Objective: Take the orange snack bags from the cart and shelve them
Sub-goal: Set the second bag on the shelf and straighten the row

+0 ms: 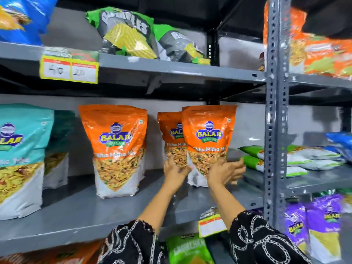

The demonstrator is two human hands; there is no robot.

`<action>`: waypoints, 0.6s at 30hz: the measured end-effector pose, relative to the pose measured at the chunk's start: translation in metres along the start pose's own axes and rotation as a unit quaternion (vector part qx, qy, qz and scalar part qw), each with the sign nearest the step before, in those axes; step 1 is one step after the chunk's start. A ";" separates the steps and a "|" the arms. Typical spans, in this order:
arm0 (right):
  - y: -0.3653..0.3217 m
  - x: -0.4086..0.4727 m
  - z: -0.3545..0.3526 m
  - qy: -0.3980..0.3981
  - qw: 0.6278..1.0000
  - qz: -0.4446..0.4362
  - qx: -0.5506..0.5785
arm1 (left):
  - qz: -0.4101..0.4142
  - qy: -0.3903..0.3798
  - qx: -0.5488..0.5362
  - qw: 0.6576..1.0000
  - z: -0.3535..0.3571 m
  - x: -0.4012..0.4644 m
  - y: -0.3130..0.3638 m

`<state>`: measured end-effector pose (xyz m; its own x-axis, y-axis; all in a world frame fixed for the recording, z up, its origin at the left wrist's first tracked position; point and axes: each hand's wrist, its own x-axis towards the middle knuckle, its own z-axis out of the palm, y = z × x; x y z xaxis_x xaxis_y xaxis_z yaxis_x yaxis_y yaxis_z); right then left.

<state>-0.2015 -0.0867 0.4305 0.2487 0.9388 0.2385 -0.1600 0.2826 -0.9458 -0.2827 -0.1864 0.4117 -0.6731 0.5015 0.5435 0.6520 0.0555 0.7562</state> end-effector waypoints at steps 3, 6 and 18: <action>0.025 0.028 0.000 -0.112 0.990 0.090 -0.009 | -0.058 -0.097 -0.039 0.993 0.035 0.009 -0.001; 0.040 0.036 0.005 -0.250 0.965 0.070 -0.033 | -0.046 -0.156 -0.044 0.986 0.044 0.011 -0.011; 0.044 0.008 0.014 -0.505 0.860 -0.071 -0.034 | -0.102 0.013 -0.024 0.994 0.014 0.016 -0.036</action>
<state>-0.2198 -0.0640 0.3940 -0.6997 0.5981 0.3907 -0.1326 0.4286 -0.8937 -0.3118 -0.1684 0.3884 -0.7994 0.4607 0.3856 0.4836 0.1125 0.8680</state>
